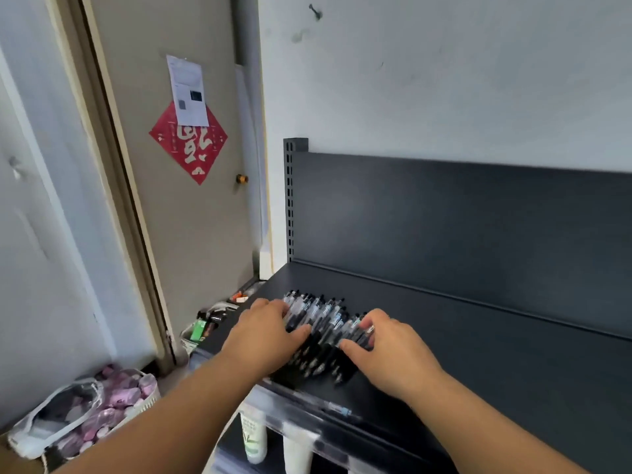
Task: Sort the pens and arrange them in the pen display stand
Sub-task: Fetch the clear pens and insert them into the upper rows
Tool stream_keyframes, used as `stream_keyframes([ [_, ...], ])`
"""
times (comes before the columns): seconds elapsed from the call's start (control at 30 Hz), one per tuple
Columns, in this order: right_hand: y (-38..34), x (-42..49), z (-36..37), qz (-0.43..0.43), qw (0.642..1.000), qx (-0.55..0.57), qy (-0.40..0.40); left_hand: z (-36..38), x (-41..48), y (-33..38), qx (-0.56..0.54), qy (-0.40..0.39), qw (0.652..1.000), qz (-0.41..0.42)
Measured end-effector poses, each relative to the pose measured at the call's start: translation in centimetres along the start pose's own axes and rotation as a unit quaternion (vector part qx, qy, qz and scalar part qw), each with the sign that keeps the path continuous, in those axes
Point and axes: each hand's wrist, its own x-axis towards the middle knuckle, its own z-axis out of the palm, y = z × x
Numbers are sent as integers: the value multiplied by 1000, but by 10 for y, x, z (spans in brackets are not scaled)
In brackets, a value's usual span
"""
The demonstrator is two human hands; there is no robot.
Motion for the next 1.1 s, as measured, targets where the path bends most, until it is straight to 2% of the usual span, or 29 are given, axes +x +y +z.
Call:
stream_keyframes([
  [0.07,-7,3,6,30,1000,5,4,1,14,-8,3,-35,999,2],
  [0.27,-26,8,22,86,996,-7,27,-1,34,-15,-18,-62,997,50],
  [0.5,-38,8,26,131,988,65,48,2,40,-14,-66,-65,992,86],
  [0.67,-39,7,24,142,986,67,59,5,45,-12,-59,-78,990,97],
  [1.1,-40,18,19,205,972,110,27,4,52,-8,-84,-101,986,102],
])
